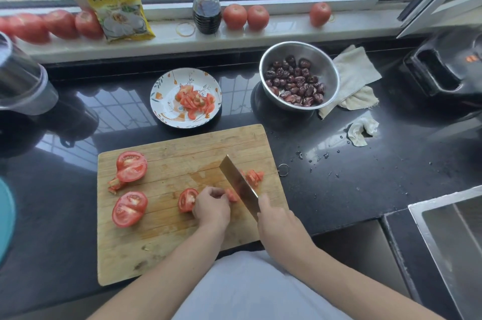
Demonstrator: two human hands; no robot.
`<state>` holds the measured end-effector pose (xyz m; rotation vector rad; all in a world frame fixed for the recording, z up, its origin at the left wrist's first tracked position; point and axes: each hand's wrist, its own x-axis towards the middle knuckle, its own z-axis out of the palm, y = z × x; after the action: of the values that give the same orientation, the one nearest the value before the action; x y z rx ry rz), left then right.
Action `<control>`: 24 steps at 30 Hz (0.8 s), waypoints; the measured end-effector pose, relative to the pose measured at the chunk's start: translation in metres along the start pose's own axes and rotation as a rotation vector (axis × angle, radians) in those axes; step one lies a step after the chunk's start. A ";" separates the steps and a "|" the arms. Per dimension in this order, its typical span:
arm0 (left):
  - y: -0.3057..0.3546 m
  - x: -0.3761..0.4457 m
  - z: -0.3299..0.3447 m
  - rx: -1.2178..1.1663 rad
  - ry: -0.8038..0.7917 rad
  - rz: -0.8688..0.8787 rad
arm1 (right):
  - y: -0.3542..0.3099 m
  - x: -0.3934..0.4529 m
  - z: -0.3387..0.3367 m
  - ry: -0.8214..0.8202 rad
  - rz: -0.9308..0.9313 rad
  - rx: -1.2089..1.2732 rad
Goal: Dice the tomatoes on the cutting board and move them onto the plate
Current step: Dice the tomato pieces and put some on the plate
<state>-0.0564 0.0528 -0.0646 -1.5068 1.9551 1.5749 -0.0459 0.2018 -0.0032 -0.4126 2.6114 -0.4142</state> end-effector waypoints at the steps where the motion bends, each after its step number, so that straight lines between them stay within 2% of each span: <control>1: 0.000 0.000 0.000 -0.008 -0.001 -0.005 | -0.002 -0.003 0.003 -0.013 -0.005 -0.027; 9: -0.002 0.005 0.002 0.003 -0.018 -0.033 | -0.013 -0.003 0.017 -0.120 -0.007 -0.113; 16: 0.005 0.003 0.002 0.135 0.022 0.036 | -0.049 0.030 0.020 -0.013 -0.041 -0.213; 20: 0.004 0.005 0.004 0.146 0.031 0.025 | -0.027 0.016 0.016 -0.044 0.023 -0.145; 24: 0.004 0.005 0.005 0.193 0.045 0.032 | -0.011 -0.007 0.017 -0.049 0.012 -0.155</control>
<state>-0.0640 0.0537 -0.0674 -1.4522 2.0977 1.3296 -0.0291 0.1909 -0.0110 -0.4522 2.6055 -0.1951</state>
